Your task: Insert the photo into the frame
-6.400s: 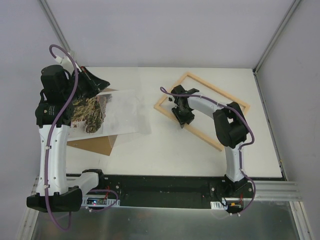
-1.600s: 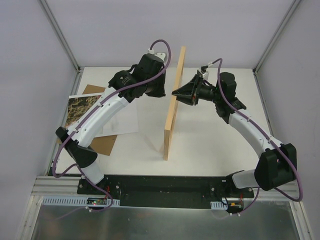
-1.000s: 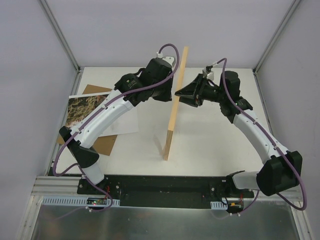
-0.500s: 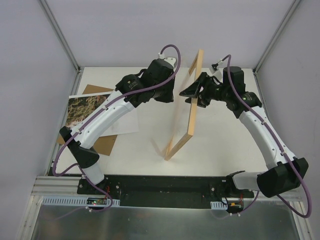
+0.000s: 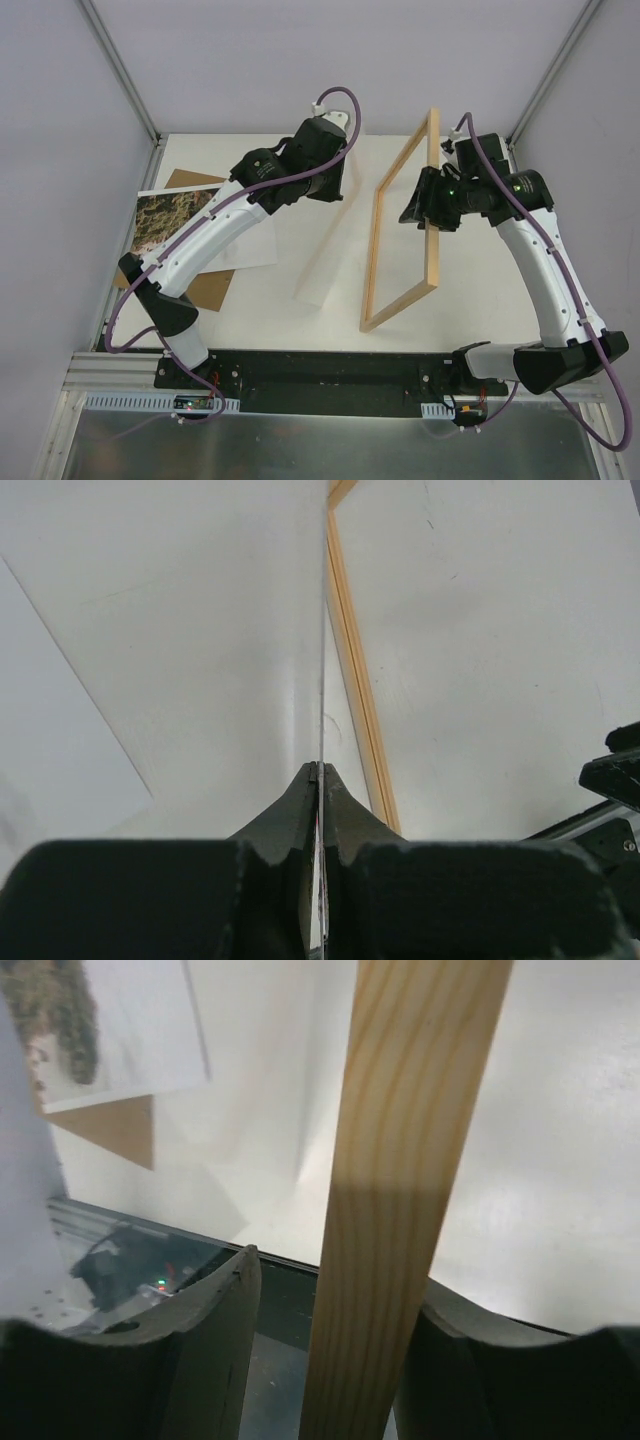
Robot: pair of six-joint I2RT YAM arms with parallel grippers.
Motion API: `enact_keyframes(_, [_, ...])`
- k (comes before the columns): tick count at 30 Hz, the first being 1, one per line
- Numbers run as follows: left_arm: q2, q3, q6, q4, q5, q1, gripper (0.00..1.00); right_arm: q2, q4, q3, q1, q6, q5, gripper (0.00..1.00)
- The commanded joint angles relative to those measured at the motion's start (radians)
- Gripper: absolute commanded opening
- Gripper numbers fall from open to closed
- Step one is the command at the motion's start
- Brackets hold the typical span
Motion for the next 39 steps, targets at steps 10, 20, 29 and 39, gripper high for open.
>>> enact_keyframes(10, [-0.131, 0.018, 0.079, -0.012, -0.087, 0.083, 0.0, -0.033, -0.307, 0.011, -0.007, -0.202, 0.376, 0.33])
enact_keyframes(20, [-0.211, 0.01, 0.111, -0.021, -0.09, 0.177, 0.0, -0.045, -0.18, -0.045, -0.022, -0.172, 0.156, 0.01])
enact_keyframes(29, [-0.296, 0.019, 0.124, -0.046, -0.096, 0.255, 0.0, 0.014, 0.171, -0.156, -0.077, -0.055, -0.132, 0.01])
enact_keyframes(39, [-0.325, 0.061, 0.141, -0.092, -0.117, 0.271, 0.0, 0.192, 0.553, -0.387, -0.191, -0.086, -0.358, 0.09])
